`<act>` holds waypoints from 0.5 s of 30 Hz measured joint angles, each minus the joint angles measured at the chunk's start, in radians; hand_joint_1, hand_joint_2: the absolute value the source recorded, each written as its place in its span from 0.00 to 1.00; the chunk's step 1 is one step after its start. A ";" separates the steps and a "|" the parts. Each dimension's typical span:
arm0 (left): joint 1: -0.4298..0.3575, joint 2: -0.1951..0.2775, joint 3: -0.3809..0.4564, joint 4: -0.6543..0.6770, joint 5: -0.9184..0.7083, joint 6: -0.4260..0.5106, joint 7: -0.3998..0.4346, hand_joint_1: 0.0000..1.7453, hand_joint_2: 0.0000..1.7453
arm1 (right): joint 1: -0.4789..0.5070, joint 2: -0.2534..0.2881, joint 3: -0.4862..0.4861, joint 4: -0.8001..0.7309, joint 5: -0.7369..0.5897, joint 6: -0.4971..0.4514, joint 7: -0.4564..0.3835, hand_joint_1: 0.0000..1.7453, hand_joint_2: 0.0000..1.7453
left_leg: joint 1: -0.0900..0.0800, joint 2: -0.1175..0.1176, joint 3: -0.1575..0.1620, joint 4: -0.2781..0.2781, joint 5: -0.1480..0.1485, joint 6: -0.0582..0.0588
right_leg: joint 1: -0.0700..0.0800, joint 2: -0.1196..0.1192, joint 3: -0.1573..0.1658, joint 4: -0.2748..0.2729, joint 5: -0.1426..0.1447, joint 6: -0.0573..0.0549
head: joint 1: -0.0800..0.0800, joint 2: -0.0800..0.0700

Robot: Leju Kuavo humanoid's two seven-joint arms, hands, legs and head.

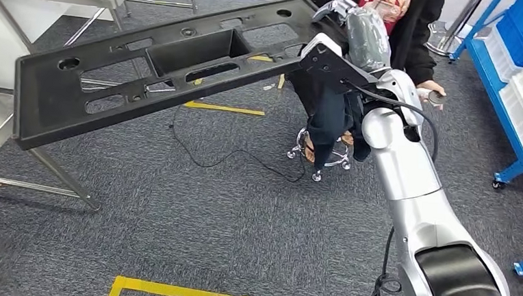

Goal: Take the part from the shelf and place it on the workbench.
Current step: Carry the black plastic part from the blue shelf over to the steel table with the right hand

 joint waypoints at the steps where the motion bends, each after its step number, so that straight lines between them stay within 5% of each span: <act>1: 0.000 0.000 0.000 0.000 0.000 0.000 0.000 0.00 1.00 | 0.002 -0.001 -0.001 -0.004 0.001 0.000 0.003 1.00 1.00 | 0.000 -0.009 0.003 -0.005 0.004 0.006 | -0.001 0.006 -0.001 0.004 -0.004 0.005 | 0.001 0.000; 4: -0.007 0.001 -0.002 -0.002 -0.003 0.000 0.000 0.00 1.00 | 0.005 -0.011 -0.006 -0.015 0.003 0.000 0.009 1.00 1.00 | 0.006 -0.034 0.013 -0.019 0.014 0.025 | -0.007 0.064 -0.050 0.108 -0.053 0.002 | 0.003 0.000; 7: -0.014 0.001 -0.009 -0.003 -0.004 -0.001 0.000 0.00 1.00 | 0.016 -0.021 -0.010 -0.017 0.004 0.000 0.016 1.00 1.00 | 0.006 -0.067 0.013 -0.019 0.015 0.030 | -0.009 0.085 -0.139 0.274 -0.102 0.001 | 0.005 0.000; 9: -0.014 0.000 -0.014 -0.004 -0.003 -0.001 0.000 0.00 1.00 | 0.022 -0.022 -0.011 -0.019 0.006 0.000 0.019 1.00 1.00 | 0.007 -0.090 0.013 -0.017 0.015 0.029 | -0.011 0.089 -0.125 0.232 -0.074 0.016 | 0.005 0.000; 11: -0.015 -0.001 -0.015 -0.007 -0.001 0.000 0.000 0.00 1.00 | 0.023 -0.022 -0.011 -0.025 0.009 0.000 0.019 1.00 1.00 | 0.006 -0.111 0.011 -0.012 0.013 0.023 | -0.018 0.114 -0.059 0.095 -0.020 0.030 | 0.005 0.000; 13: -0.015 -0.001 -0.015 -0.010 0.001 0.001 0.000 0.00 1.00 | 0.024 -0.021 -0.011 -0.029 0.010 0.001 0.019 1.00 1.00 | 0.004 -0.129 0.006 -0.007 0.012 0.013 | -0.022 0.133 -0.018 0.013 0.007 0.029 | 0.004 0.000; 15: -0.014 0.000 -0.015 -0.011 0.001 0.001 0.000 0.00 1.00 | 0.025 -0.018 -0.010 -0.030 0.011 0.002 0.019 1.00 1.00 | 0.006 -0.144 0.000 -0.007 0.013 0.002 | -0.021 0.123 -0.013 0.004 0.010 0.017 | 0.003 0.000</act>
